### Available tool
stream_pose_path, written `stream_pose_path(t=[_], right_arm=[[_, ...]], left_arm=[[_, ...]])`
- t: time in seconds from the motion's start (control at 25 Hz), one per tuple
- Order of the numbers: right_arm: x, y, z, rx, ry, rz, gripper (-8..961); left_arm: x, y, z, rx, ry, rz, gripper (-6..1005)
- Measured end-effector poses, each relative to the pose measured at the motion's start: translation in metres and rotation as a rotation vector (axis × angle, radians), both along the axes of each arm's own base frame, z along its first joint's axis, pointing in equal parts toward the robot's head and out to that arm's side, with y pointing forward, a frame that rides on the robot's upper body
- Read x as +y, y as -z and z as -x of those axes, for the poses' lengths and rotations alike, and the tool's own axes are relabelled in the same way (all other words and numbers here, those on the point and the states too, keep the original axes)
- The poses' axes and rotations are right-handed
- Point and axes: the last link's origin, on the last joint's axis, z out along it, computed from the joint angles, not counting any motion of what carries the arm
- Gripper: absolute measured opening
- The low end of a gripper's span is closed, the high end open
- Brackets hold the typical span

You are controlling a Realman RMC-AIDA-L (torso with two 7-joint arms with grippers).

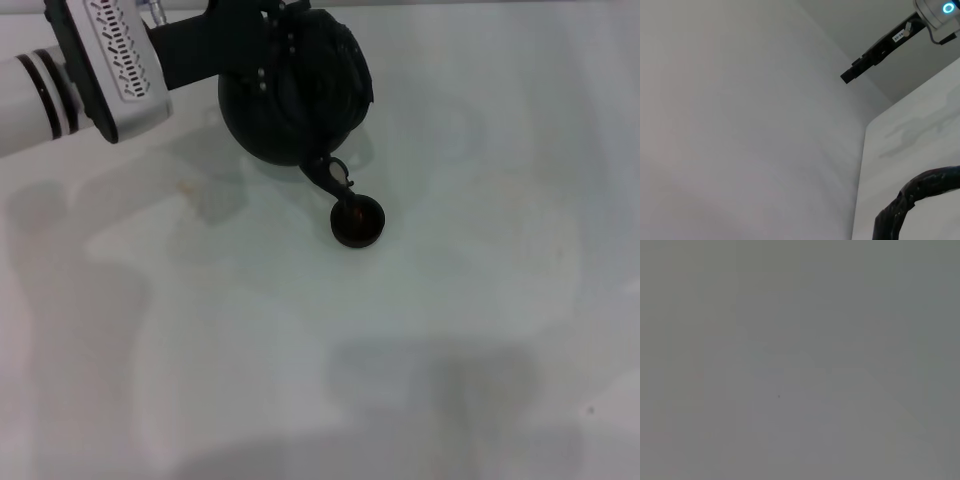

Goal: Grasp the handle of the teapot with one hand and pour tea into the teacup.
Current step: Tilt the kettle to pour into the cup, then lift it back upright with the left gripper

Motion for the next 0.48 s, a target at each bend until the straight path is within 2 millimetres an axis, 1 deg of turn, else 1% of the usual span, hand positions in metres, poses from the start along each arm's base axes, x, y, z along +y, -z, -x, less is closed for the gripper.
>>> stream_pose_path(t=[0.48], right_arm=[[0.0004, 0.0004, 0.0008, 0.002, -0.002, -0.001, 836]], left_arm=[[0.0005, -0.0011, 0.0003, 0.001, 0.001, -0.002, 98]])
